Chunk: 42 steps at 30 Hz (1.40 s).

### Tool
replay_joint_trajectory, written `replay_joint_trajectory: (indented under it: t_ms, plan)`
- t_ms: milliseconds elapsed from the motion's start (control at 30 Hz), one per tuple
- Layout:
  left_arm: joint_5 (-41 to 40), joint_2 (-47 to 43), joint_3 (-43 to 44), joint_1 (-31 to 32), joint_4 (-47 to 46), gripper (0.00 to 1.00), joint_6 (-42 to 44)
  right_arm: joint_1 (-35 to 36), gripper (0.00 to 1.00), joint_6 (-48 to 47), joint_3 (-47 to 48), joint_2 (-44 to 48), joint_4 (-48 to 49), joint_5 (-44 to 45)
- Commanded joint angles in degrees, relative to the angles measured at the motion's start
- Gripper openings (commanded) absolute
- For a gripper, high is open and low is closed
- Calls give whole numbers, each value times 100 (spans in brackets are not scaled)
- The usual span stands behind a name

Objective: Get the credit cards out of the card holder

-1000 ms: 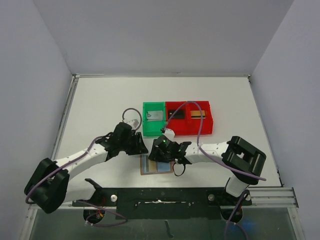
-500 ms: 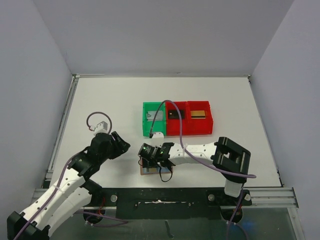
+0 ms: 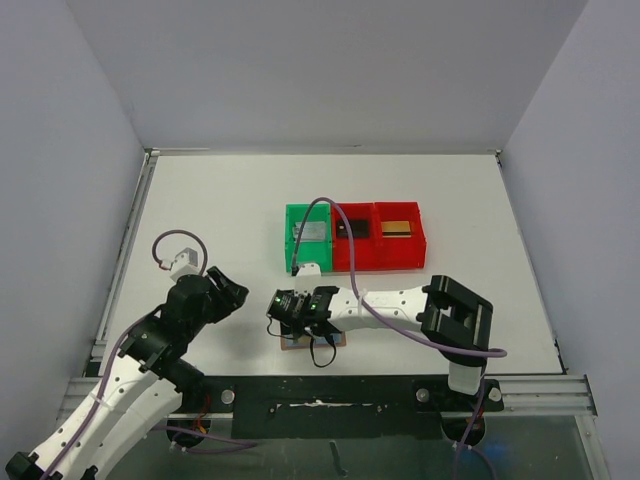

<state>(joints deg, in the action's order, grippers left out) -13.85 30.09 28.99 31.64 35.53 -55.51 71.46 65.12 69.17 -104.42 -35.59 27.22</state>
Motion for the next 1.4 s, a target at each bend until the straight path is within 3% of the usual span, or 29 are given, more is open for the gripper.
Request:
replay_joint_trajectory:
  t_ms: [0,367,533,733,1000,1200,1367]
  plan:
    - [-162,-59,309,-34,-27,51,-28,-49,68,59,265,60,233,51]
    - [-132,12,258,-33,-20,51,13,-141,65,-93,334,-428,358,-401]
    - [-103,52,273,-34,-43,51,39,-143,58,28,198,-492,298,-484]
    - [95,234,231,-33,-218,51,57,-286,53,10,-588,33,1182,-887]
    - [893,546,-13,-29,-916,51,177,-648,55,35,-1780,493,2760,-1881]
    - [1567,840,-434,-32,-1388,51,64,-724,58,126,-1965,526,2793,-1932]
    - [2386,981,-943,-34,-2316,50,-177,-754,58,176,-2036,489,2835,-1971]
